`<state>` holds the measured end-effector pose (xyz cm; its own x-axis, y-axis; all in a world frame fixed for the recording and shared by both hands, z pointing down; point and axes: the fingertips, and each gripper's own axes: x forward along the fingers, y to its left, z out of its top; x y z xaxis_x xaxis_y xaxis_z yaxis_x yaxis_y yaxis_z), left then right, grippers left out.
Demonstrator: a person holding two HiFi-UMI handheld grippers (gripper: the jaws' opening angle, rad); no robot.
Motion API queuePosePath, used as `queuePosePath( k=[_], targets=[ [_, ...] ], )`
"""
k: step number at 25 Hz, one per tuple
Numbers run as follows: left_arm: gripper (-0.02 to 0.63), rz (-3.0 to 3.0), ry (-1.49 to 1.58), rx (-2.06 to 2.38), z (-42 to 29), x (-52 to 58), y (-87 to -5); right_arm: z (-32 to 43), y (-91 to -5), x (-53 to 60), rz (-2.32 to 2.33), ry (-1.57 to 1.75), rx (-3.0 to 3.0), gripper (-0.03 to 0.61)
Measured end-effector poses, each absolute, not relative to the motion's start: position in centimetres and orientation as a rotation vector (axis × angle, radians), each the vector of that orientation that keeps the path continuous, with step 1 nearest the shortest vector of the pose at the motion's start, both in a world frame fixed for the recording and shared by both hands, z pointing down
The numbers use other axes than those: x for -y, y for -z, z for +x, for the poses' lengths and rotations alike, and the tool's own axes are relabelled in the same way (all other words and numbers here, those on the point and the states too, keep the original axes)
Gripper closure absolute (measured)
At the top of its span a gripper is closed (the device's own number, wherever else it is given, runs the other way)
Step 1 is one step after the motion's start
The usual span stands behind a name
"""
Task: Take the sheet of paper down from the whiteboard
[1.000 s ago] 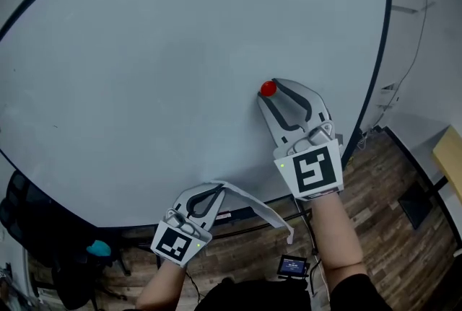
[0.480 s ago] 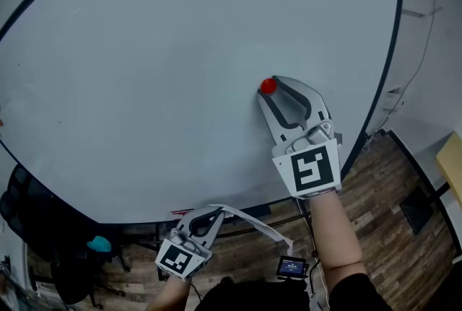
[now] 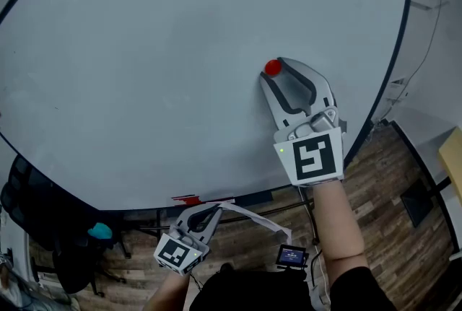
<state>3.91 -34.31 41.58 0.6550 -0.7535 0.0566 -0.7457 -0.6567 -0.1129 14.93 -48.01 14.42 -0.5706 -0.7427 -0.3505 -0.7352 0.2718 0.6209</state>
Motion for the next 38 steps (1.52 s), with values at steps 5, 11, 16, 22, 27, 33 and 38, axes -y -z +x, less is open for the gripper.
queuePosePath(
  k=[5, 11, 16, 22, 27, 33, 38],
  targets=[
    [0.601, -2.811, 0.144, -1.305, 2.5, 34.9, -42.8, 16.2, -15.6, 45.5, 1.519, 1.089, 2.699, 0.442],
    [0.601, -2.834, 0.170, -1.370, 2.0, 34.8, -44.7, 19.5, -23.9, 43.0, 1.431, 0.834, 2.752, 0.449],
    [0.601, -2.886, 0.175, -1.353, 2.0, 34.5, -47.1, 20.0, -34.5, 41.9, 1.266, 0.511, 2.798, 0.518],
    [0.601, -2.923, 0.141, -1.330, 1.9, 33.9, -49.7, 19.0, -45.2, 39.1, 1.083, 0.142, 2.846, 0.549],
    [0.601, -2.971, 0.144, -1.334, 1.8, 33.1, -52.7, 18.2, -52.0, 37.0, 0.970, -0.012, 2.837, 0.552],
    [0.601, -3.036, 0.115, -1.342, 1.2, 32.2, -57.1, 18.4, -57.2, 36.3, 0.911, -0.179, 2.842, 0.557],
    [0.601, -3.101, 0.102, -1.398, 0.8, 31.4, -60.3, 18.4, -60.9, 35.3, 0.849, -0.326, 2.809, 0.557]
  ],
)
